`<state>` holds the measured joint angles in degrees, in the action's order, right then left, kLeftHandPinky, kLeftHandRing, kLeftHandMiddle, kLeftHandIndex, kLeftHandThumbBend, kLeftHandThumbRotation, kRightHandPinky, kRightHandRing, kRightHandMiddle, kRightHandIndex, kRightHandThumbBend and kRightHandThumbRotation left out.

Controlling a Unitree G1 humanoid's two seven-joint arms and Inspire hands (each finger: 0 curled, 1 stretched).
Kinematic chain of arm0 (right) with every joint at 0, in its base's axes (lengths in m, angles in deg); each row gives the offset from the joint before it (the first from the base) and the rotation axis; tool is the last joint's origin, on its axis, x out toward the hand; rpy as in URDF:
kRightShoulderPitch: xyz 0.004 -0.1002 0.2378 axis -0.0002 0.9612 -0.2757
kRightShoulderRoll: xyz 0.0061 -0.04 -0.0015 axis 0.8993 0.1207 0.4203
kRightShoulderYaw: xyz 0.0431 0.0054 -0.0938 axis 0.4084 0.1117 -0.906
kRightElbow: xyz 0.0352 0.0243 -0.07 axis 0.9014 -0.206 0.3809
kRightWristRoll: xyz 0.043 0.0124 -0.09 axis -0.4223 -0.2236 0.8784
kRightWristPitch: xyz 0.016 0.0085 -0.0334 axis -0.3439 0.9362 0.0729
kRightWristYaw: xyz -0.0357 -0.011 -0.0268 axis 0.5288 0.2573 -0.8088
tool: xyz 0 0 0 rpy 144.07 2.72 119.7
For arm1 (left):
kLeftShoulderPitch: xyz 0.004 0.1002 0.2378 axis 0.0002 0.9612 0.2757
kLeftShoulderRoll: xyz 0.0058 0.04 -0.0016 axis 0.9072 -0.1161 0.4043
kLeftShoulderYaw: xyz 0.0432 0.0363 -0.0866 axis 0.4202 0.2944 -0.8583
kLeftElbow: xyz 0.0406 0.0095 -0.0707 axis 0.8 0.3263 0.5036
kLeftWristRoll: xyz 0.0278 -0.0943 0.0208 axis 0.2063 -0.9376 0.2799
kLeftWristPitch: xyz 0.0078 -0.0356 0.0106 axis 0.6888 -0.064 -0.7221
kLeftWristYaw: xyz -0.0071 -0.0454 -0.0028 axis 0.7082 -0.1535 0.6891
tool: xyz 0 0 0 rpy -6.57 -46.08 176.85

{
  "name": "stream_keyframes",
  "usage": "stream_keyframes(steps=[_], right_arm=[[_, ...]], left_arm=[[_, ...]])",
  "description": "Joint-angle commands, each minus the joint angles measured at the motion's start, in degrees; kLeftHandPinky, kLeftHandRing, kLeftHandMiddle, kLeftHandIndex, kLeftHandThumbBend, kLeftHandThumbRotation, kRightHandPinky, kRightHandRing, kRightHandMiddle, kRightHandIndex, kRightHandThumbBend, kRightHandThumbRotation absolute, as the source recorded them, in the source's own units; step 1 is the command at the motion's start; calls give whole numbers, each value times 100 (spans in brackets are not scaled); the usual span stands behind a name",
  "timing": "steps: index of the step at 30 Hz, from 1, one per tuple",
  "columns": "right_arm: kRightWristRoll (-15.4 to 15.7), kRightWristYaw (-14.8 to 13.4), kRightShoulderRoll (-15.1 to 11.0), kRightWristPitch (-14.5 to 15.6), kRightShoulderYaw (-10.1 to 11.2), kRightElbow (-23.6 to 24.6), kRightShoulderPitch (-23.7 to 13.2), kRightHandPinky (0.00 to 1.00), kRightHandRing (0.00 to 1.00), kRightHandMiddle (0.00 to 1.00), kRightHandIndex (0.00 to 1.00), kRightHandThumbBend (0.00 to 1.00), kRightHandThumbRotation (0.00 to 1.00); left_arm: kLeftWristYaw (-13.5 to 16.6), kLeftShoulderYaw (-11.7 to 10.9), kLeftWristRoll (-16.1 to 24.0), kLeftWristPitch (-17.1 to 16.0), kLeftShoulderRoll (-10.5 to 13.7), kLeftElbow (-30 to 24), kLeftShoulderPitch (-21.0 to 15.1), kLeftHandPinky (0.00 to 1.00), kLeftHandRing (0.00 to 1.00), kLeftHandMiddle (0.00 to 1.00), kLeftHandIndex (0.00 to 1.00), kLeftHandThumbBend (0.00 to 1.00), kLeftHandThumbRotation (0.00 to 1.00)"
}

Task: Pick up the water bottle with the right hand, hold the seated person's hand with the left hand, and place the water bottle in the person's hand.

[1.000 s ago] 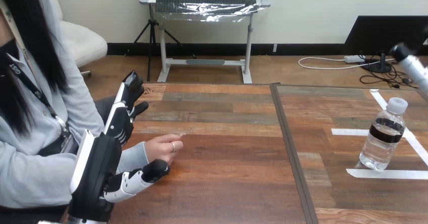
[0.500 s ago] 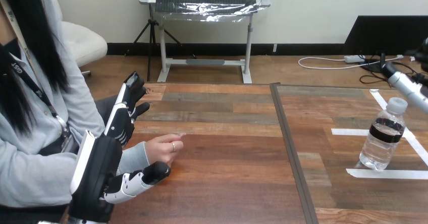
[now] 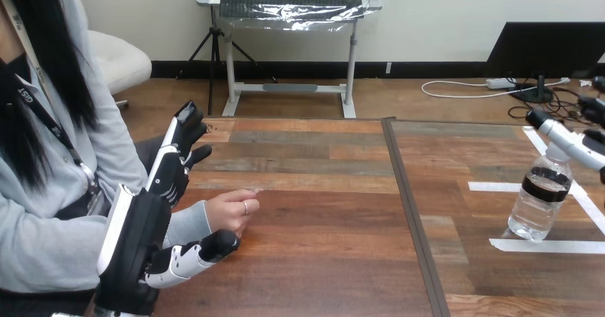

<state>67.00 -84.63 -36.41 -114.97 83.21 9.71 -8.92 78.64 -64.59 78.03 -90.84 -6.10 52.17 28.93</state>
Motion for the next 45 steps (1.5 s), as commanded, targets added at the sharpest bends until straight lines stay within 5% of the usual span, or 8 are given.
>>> stream_keyframes(steps=[1, 16, 36, 45], right_arm=[[-77, 40, 98, 106, 18, -21, -289, 84, 90, 88, 94, 92, 40], [-8, 38, 163, 524, -71, -67, -323, 95, 93, 90, 95, 86, 34], [60, 121, 239, 872, -174, -123, -278, 89, 92, 90, 95, 88, 41], [60, 150, 314, 1002, -175, -173, -226, 87, 91, 89, 94, 85, 37]], left_arm=[[-52, -79, -119, -69, 60, -20, -242, 88, 95, 99, 98, 100, 73], [-316, -38, -442, 49, 79, -149, -181, 91, 97, 100, 99, 100, 70], [-332, -167, -375, -15, 63, -164, -180, 92, 98, 100, 98, 100, 71], [-321, -225, -308, -56, 58, -188, -178, 92, 97, 100, 98, 100, 71]])
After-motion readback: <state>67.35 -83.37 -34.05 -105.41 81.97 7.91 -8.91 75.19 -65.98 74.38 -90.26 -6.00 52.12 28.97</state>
